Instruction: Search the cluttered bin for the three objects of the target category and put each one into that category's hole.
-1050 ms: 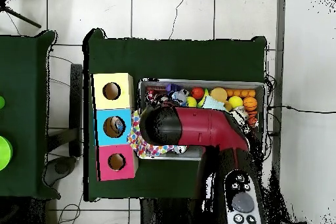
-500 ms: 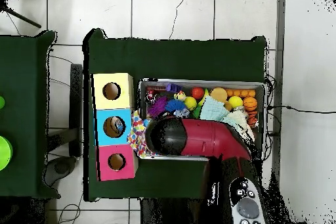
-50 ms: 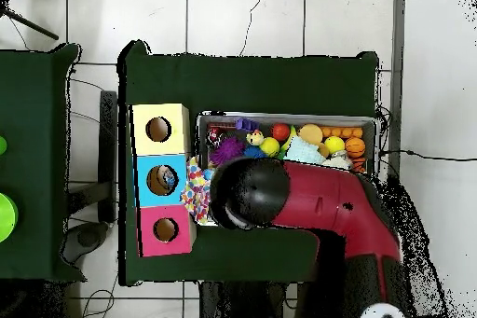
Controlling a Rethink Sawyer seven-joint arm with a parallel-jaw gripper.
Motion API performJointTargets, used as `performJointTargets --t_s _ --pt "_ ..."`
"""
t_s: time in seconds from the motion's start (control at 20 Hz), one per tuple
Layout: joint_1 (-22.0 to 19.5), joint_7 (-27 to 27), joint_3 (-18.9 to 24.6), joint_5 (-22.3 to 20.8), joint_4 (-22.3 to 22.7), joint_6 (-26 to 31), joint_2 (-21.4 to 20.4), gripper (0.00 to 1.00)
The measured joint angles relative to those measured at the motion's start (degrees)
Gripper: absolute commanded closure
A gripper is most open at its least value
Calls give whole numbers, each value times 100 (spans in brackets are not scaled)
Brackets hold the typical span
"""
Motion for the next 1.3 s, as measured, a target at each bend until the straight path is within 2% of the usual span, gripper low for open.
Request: performJointTargets --t_s 0.05,0.35,0.45,0.5,0.9,1.05,1.25,1.3 --pt "-14 0 14 1 -61 165 -36 100" --pt "-249 0 353 1 -1039 1971 -229 100" --pt "-281 0 424 -6 -1231 2171 -233 100" --pt "-309 0 519 -16 -1485 2352 -232 100" --pt "-342 0 887 -93 -2368 2906 -231 100" --pt "-360 0 989 -88 -2525 3019 -271 100" --pt "-410 0 1016 -14 -2334 2623 -407 100" --pt "-438 -1 1015 22 -2180 2326 -440 100"
